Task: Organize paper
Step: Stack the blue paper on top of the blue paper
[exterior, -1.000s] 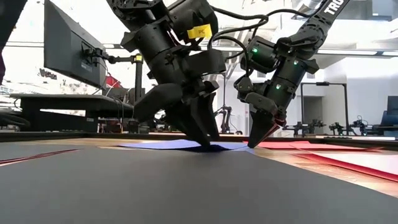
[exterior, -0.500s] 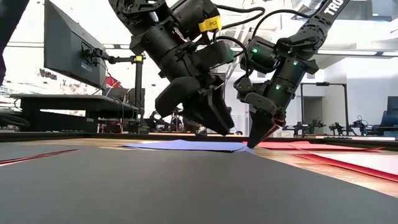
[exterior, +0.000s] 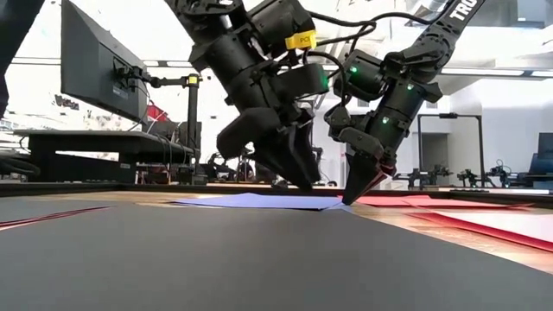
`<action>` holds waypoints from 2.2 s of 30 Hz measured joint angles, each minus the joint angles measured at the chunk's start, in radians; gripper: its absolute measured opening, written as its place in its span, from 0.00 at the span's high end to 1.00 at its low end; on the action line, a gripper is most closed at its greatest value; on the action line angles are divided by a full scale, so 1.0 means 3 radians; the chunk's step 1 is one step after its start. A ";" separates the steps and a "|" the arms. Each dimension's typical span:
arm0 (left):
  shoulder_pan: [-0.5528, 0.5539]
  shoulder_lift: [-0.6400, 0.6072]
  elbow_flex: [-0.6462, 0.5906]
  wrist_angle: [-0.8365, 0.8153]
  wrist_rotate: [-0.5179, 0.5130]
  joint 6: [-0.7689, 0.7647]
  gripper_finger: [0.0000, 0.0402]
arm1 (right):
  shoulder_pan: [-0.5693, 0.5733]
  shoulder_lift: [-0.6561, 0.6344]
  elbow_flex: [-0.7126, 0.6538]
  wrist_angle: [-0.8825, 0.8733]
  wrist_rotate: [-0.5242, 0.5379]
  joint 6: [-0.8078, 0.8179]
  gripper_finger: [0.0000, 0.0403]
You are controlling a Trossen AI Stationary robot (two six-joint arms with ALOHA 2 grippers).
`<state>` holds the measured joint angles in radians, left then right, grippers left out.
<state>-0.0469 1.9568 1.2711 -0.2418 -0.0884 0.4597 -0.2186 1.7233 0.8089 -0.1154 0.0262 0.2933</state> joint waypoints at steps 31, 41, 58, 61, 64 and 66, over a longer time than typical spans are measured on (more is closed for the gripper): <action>0.0028 -0.0038 -0.0008 -0.0470 0.0232 -0.0366 0.58 | 0.0333 -0.0219 0.0003 0.0030 0.0036 -0.0198 1.00; 0.0068 -0.0739 -0.0735 0.0384 0.0236 -0.0524 0.58 | 0.0411 -0.0220 0.0005 -0.0003 0.0101 -0.0194 1.00; 0.0049 -0.0530 -0.1086 0.0803 0.0037 -0.0443 0.58 | 0.0465 -0.0219 0.0005 -0.0252 0.0099 0.0045 1.00; 0.0044 -0.0420 -0.0976 0.0777 0.0042 -0.0435 0.58 | 0.0466 -0.0219 0.0001 -0.0264 0.0098 0.0096 1.00; 0.0044 -0.0321 -0.0873 0.0717 0.0042 -0.0379 0.58 | 0.0467 -0.0219 -0.0005 -0.0263 0.0098 0.0099 1.00; 0.0045 -0.0246 -0.0826 0.0680 0.0045 -0.0350 0.58 | 0.0465 -0.0218 -0.0005 -0.0251 0.0098 0.0105 1.00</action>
<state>-0.0334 1.8828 1.0234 -0.0379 -0.0750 0.3546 -0.0791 1.6580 0.8074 -0.1908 0.0555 0.3248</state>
